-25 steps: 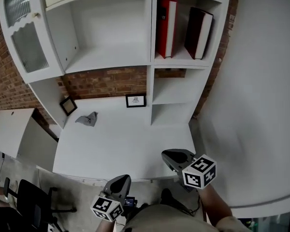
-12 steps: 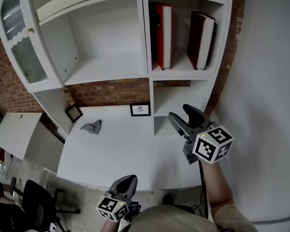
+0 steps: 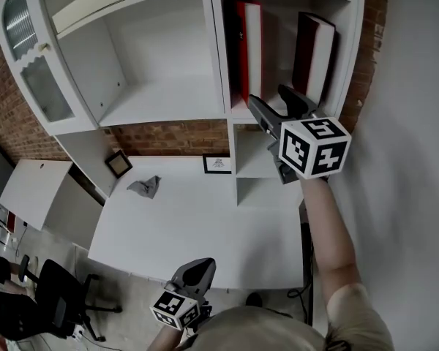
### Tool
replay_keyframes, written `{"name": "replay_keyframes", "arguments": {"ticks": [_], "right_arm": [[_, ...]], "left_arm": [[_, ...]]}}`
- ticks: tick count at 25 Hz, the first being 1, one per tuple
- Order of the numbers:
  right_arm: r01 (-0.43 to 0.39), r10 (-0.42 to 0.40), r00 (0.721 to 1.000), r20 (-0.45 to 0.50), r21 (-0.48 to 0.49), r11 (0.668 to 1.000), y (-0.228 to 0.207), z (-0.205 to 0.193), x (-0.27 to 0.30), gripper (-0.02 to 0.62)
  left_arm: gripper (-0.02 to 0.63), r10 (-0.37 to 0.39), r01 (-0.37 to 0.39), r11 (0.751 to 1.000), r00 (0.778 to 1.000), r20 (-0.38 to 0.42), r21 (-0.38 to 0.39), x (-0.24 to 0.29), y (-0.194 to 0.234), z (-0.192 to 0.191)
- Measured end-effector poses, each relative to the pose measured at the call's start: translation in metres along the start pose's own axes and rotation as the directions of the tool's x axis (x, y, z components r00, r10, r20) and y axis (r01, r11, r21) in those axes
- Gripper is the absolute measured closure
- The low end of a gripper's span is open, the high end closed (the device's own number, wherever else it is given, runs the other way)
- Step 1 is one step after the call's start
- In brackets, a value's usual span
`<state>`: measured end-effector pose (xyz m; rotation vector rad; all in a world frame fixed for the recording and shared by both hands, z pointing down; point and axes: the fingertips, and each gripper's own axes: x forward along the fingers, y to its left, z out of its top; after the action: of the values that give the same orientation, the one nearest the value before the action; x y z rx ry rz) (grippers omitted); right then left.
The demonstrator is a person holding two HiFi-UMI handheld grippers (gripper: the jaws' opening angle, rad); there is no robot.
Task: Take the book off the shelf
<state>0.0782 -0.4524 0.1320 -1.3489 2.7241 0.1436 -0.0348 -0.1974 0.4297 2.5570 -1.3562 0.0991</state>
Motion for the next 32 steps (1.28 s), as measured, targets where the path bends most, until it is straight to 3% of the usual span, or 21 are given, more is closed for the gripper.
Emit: {"name": "replay_keyframes", "arguments": {"ticks": [7,19,20,22,32], "right_arm": [[0.061,-0.068,0.992,-0.109,-0.063,0.996,-0.019,-0.007,0.049,0.325],[0.101,-0.115,0.967,-0.228,-0.073,0.992,-0.026,-0.029,0.076,0.327],[0.110,-0.126,0.964,-0.233,-0.082,0.991,-0.027,-0.031,0.076,0.329],[0.121,-0.137,0.963,-0.231,-0.080,0.989,-0.027,-0.032,0.076,0.405],[0.180,-0.181,0.964,-0.192,-0.022,0.983,-0.025,-0.030,0.071,0.426]], "left_arm": [[0.601,0.069,-0.068,0.997,0.997,0.035,-0.041,-0.020,0.014,-0.001],[0.601,0.133,-0.129,0.988,0.990,0.050,-0.084,-0.066,0.039,-0.013],[0.601,0.133,-0.129,0.988,0.990,0.053,-0.088,-0.069,0.040,-0.014],[0.601,0.133,-0.128,0.988,0.989,0.059,-0.092,-0.074,0.043,-0.016],[0.601,0.122,-0.115,0.989,0.990,0.075,-0.098,-0.092,0.049,-0.016]]}}
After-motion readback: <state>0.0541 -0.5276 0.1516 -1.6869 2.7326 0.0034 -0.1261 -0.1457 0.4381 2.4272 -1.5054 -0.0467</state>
